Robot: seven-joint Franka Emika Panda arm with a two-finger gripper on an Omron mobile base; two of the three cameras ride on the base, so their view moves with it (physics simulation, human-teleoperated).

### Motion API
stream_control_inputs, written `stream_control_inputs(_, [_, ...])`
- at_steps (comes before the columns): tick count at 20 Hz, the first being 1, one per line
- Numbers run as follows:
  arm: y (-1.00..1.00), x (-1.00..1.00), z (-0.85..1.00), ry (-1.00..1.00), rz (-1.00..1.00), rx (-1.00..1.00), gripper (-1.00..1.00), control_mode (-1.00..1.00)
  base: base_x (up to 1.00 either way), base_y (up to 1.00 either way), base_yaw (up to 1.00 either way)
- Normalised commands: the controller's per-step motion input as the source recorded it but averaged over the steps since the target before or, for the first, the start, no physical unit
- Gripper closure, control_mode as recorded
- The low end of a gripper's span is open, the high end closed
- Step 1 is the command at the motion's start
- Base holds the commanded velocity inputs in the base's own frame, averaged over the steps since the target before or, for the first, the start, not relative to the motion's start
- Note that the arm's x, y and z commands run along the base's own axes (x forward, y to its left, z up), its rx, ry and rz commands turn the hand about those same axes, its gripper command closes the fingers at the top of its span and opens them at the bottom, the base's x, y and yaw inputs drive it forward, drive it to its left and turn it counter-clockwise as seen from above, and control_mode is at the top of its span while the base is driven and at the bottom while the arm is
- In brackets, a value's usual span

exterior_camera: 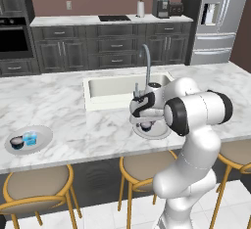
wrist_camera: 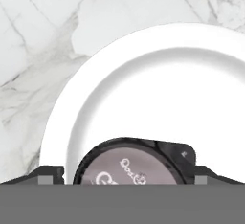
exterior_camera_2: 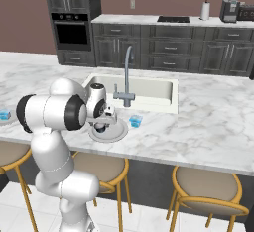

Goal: Place two yogurt containers on each plate.

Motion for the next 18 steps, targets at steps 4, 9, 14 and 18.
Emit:
stream_control_inputs(4, [0.0,-0.13,0.01,0.0,0.0,0.0,-1.0,-1.0,0.0,0.0,0.0])
stream_control_inputs(9, [0.0,-0.02,0.32,0.0,0.0,0.0,-1.0,-1.0,0.0,0.0,0.0])
stream_control_inputs(14, [-0.11,0.0,0.53,0.0,0.0,0.0,-1.0,-1.0,0.0,0.0,0.0])
stream_control_inputs(18, [-0.42,0.0,0.42,0.0,-0.01,0.0,-1.0,-1.0,0.0,0.0,0.0])
